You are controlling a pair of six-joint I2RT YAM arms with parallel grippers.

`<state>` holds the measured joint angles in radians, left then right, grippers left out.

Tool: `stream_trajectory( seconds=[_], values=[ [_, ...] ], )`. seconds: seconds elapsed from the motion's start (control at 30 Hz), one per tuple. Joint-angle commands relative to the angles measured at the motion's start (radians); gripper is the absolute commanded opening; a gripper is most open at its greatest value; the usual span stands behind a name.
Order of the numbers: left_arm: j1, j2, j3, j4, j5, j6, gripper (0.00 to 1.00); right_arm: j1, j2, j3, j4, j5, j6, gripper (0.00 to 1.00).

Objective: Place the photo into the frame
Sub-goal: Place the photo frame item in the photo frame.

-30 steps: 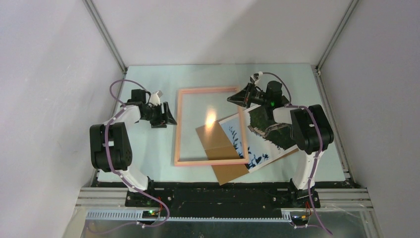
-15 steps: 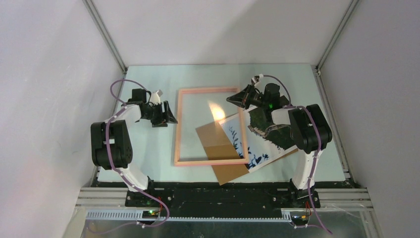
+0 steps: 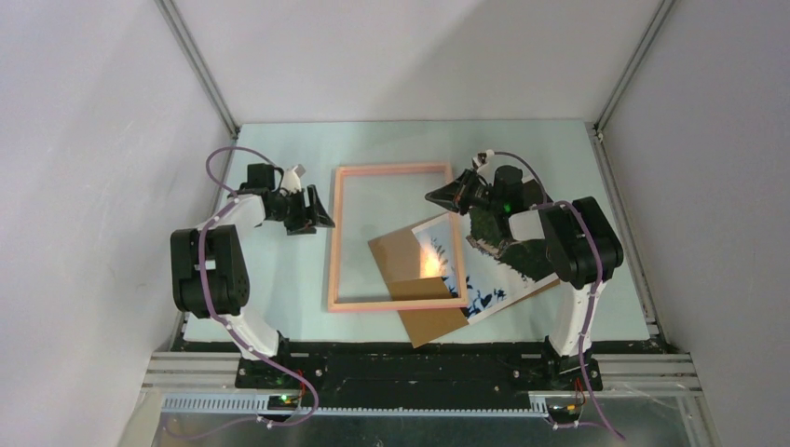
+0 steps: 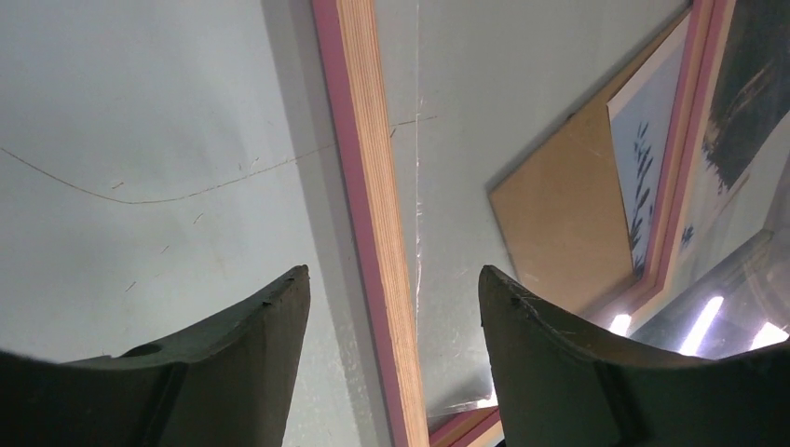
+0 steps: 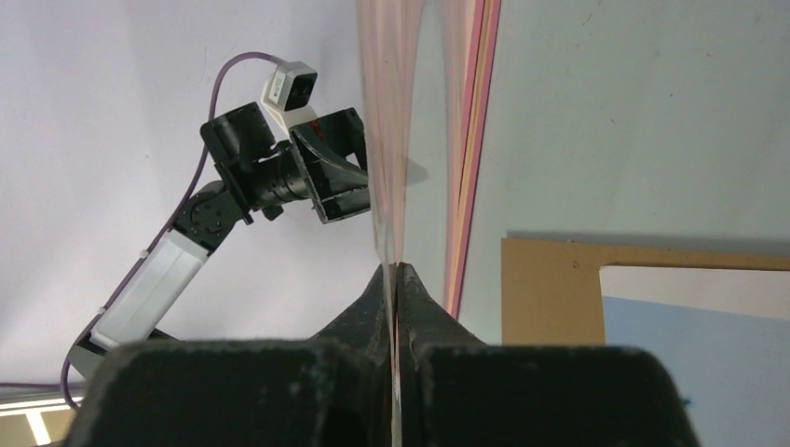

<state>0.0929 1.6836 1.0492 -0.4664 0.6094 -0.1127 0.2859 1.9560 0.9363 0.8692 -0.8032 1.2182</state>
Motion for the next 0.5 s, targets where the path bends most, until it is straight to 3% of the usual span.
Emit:
stream_trajectory(
  seconds=[0.0,0.47],
  values=[
    [0.005,0.004,0.028,0.039,0.029,-0.021,0.71,0.013,-0.014,-0.004,0.033,0.011,-0.028,0.0],
    [-0.002,0.027,0.016,0.065,0.036,-0.029,0.71,0.024,0.006,-0.004,0.043,-0.001,-0.043,0.0]
  ],
)
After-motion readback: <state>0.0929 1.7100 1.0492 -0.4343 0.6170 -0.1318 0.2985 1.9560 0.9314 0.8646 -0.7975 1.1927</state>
